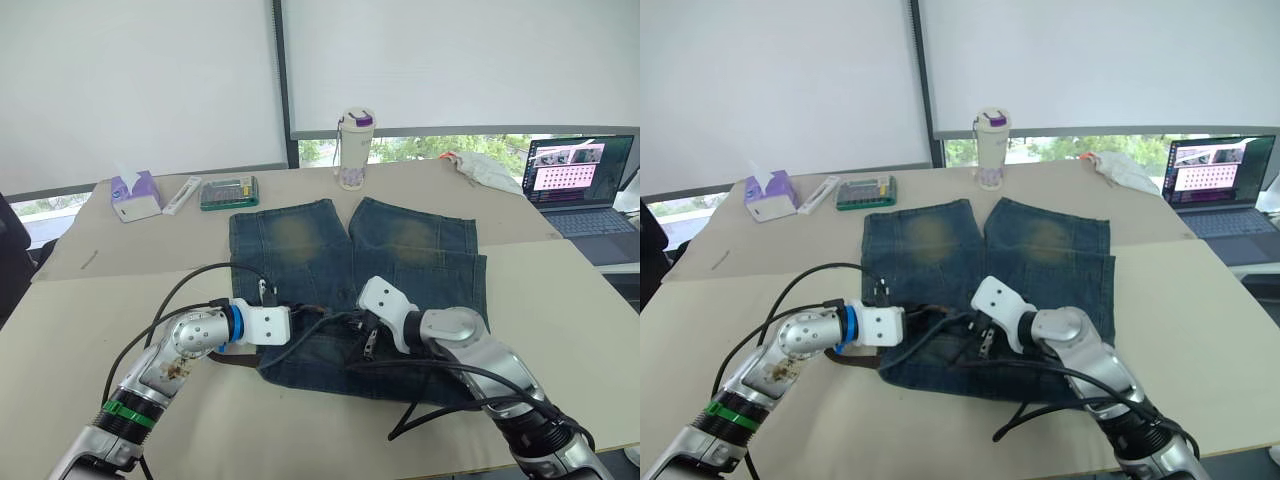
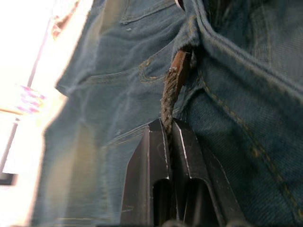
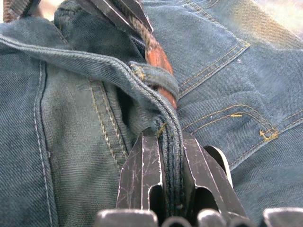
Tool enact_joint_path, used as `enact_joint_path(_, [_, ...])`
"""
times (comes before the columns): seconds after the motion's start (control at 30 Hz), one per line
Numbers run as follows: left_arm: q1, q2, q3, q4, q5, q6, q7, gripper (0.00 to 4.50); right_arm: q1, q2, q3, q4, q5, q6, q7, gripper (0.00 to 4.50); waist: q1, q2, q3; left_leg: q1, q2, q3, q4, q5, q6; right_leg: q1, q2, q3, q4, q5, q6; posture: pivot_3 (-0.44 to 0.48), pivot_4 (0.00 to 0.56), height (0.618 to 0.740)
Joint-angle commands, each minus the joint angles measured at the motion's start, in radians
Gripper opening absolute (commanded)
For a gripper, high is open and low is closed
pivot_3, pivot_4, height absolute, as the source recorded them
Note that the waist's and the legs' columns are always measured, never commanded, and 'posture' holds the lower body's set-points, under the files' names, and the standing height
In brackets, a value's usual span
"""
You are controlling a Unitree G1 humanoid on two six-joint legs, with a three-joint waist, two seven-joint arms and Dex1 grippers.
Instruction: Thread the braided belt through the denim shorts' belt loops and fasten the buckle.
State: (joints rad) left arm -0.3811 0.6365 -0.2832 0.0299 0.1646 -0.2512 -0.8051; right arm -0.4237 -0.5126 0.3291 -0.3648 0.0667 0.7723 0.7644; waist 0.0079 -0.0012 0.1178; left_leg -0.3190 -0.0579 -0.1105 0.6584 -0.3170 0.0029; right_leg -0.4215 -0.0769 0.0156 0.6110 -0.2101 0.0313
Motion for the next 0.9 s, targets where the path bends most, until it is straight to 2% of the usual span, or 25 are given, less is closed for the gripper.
enact_joint_path(0.03, [-0.002,-0.006,-0.016,-0.113,-0.085,0.040,-0.089,0.00,-0.028,-0.006,-0.028,-0.048,0.032,0.061,-0.003,0.01,0.002,0.000,0.000,0.000,0.000,0.000,0.000,0.000,0.000,0.000,0.000,0.000,0.000,0.000,0.000,0.000,0.150,0.740])
enact_joint_path(0.3, [0.003,-0.064,-0.048,-0.096,-0.038,0.007,-0.066,0.00,-0.027,0.039,-0.058,-0.103,0.112,0.262,-0.051,0.01,0.004,0.000,0.000,0.000,0.000,-0.001,0.000,0.000,0.000,0.000,-0.001,0.001,0.000,0.000,0.000,0.000,0.150,0.740])
enact_joint_path(0.43, [-0.021,-0.107,-0.038,-0.064,-0.070,0.069,-0.078,0.00,-0.029,0.054,-0.076,-0.128,0.148,0.333,-0.069,0.01,0.005,0.000,0.000,-0.001,0.000,-0.001,0.001,0.000,0.000,0.000,-0.001,0.001,-0.001,0.000,0.000,0.000,0.150,0.740])
enact_joint_path(0.57, [-0.046,-0.156,-0.023,-0.076,-0.128,0.182,-0.100,0.00,-0.028,0.027,-0.057,-0.154,0.145,0.333,-0.085,0.01,0.002,0.000,0.000,-0.001,0.000,-0.001,0.001,0.000,0.000,0.000,-0.001,0.001,0.000,0.000,0.000,0.000,0.150,0.740])
enact_joint_path(0.77, [-0.083,-0.199,-0.006,-0.087,-0.230,0.355,-0.145,0.00,0.008,-0.037,-0.032,-0.211,0.180,0.198,-0.016,0.01,0.001,0.000,0.000,-0.001,0.000,0.000,0.001,0.000,0.000,0.000,0.000,0.000,0.000,0.000,0.000,0.000,0.150,0.740])
enact_joint_path(0.83, [-0.080,-0.196,-0.003,-0.093,-0.249,0.386,-0.163,0.00,0.035,-0.065,-0.063,-0.253,0.221,0.179,0.021,1.00,0.001,0.000,0.000,-0.001,0.000,0.000,0.001,0.000,0.000,0.000,0.000,0.000,-0.001,0.000,0.000,0.000,0.150,0.740])
enact_joint_path(0.9, [-0.072,-0.194,0.001,-0.106,-0.261,0.405,-0.166,0.00,0.063,-0.075,-0.108,-0.290,0.256,0.168,0.032,1.67,0.003,0.000,0.000,-0.001,0.000,-0.001,0.001,0.000,0.000,0.000,0.000,0.000,-0.001,0.000,0.000,0.000,0.150,0.740])
